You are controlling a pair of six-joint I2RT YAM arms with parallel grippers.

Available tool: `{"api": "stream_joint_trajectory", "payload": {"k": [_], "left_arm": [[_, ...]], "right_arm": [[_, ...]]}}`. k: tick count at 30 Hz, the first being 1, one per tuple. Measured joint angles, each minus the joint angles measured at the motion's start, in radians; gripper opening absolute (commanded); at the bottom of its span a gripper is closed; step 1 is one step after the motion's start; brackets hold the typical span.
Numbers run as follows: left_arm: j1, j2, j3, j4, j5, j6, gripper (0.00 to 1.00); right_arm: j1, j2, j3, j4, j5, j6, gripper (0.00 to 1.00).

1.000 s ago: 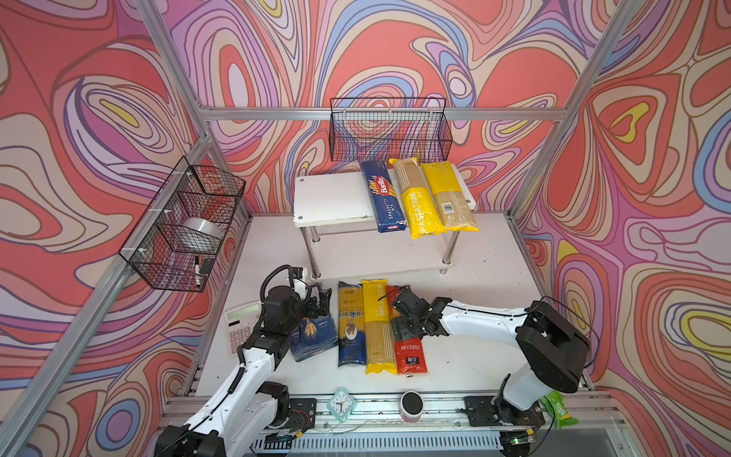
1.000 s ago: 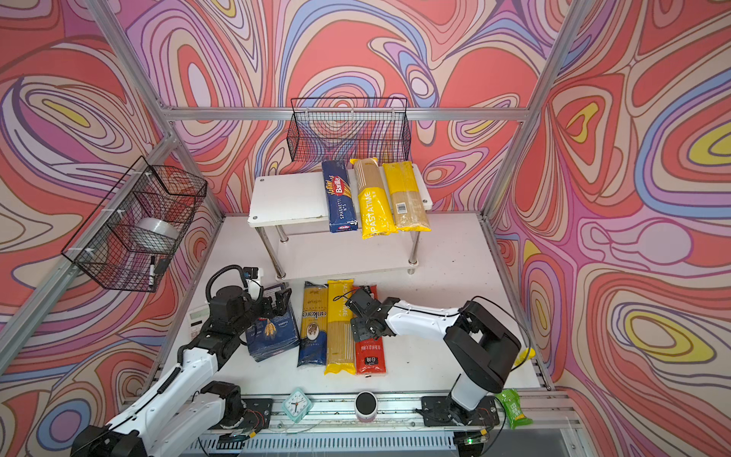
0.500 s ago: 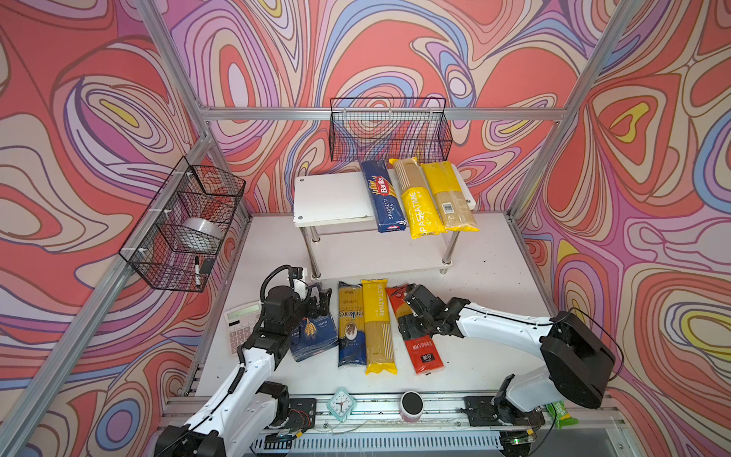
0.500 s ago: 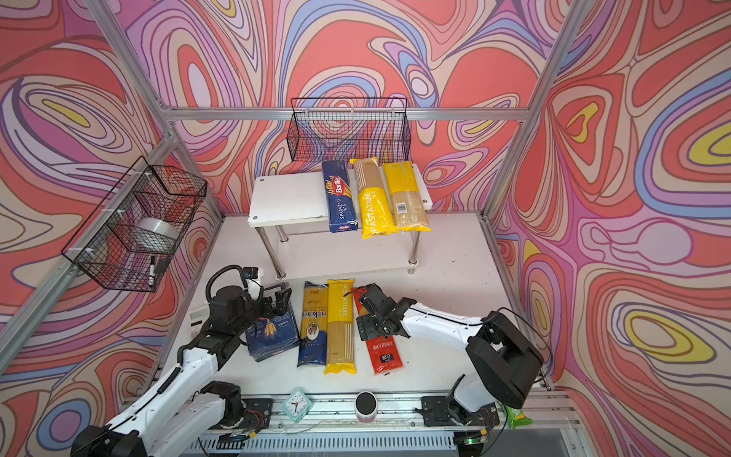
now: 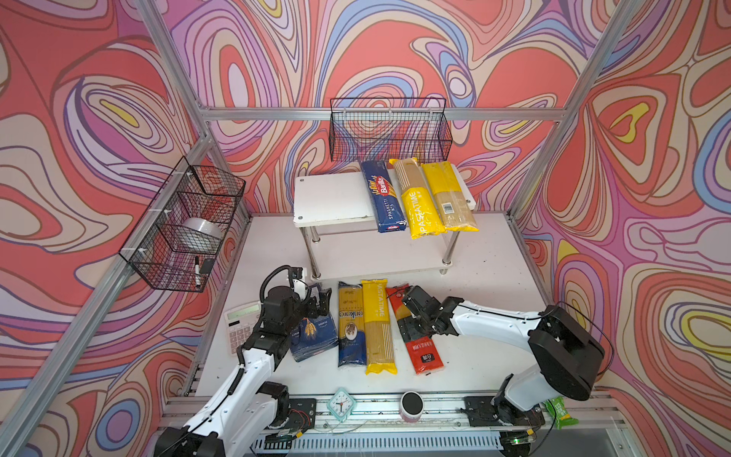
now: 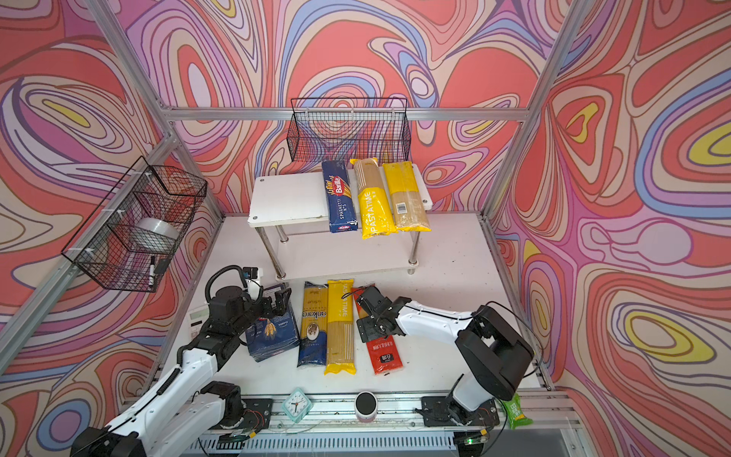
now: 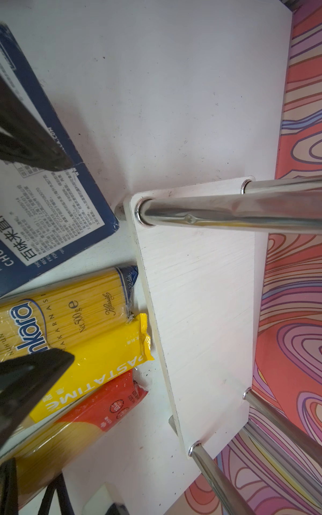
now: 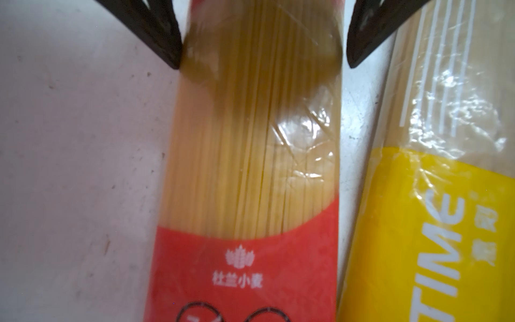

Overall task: Arrange pasta packages on shelves
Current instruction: Rotate the pasta bag at the center of the table, then pick up the pasta bag from the center of the table.

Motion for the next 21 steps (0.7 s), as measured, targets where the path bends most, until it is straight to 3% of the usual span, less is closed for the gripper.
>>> {"api": "stream_joint_trajectory", "payload": {"k": [9,21], "left_arm": [[0.000,0.000,0.000,0.000,0.000,0.000,1.00],[0.000,0.000,0.000,0.000,0.000,0.000,1.00]], "right_arm": [[0.000,0.011,-0.024,0.031,0.010,0.027,0.91],[0.005,0.010,-0.047,0.077,0.055,0.068,0.69]]}}
